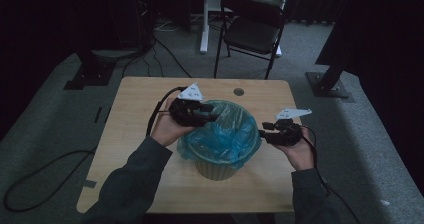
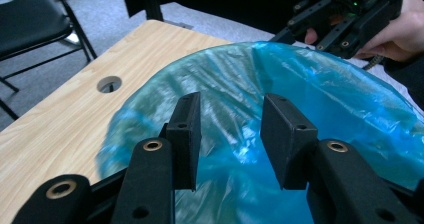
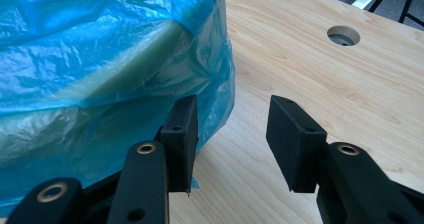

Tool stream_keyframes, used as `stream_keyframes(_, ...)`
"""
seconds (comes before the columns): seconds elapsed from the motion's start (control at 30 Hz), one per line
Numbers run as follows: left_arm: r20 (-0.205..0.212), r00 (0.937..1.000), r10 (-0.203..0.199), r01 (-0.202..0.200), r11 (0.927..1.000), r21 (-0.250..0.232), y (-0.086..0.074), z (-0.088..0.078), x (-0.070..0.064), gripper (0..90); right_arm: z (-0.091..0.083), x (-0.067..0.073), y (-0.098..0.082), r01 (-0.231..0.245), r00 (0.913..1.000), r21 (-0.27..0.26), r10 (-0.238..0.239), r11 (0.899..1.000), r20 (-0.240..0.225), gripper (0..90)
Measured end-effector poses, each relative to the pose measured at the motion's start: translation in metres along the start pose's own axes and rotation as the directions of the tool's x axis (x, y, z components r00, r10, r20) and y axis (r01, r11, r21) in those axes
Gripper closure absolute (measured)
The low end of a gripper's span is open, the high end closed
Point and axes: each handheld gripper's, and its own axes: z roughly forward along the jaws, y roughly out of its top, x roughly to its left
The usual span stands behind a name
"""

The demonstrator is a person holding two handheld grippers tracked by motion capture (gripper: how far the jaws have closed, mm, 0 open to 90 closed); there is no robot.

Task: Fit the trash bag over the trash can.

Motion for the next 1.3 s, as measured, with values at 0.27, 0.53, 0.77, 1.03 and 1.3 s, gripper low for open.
stream_keyframes(0.27,0.027,0.9985,0.048,-0.05,0.9964,0.068,0.014,0.026,-0.004,59.0,0.0,-0.001,-0.002,-0.002,1.0,-0.001,0.002,1.0,0.0,55.5)
stream_keyframes(0.53,0.048,0.9936,0.102,-0.109,0.976,0.189,0.019,0.051,-0.009,57.8,-0.002,-0.002,-0.003,-0.007,1.0,-0.001,0.007,1.0,-0.001,55.4)
stream_keyframes(0.77,0.075,0.9838,0.163,-0.179,0.9314,0.317,0.02,0.075,-0.017,57.5,-0.003,-0.002,-0.003,-0.004,1.0,-0.005,0.004,1.0,0.0,55.5)
stream_keyframes(1.03,0.078,0.9724,0.22,-0.231,0.8591,0.457,0.017,0.095,-0.025,56.4,-0.003,-0.002,-0.004,-0.005,1.0,-0.004,0.005,1.0,0.0,55.5)
stream_keyframes(1.3,0.078,0.9664,0.245,-0.247,0.8015,0.545,0.016,0.108,-0.026,55.5,-0.003,0.0,-0.003,0.002,1.0,-0.003,-0.002,1.0,-0.004,55.5)
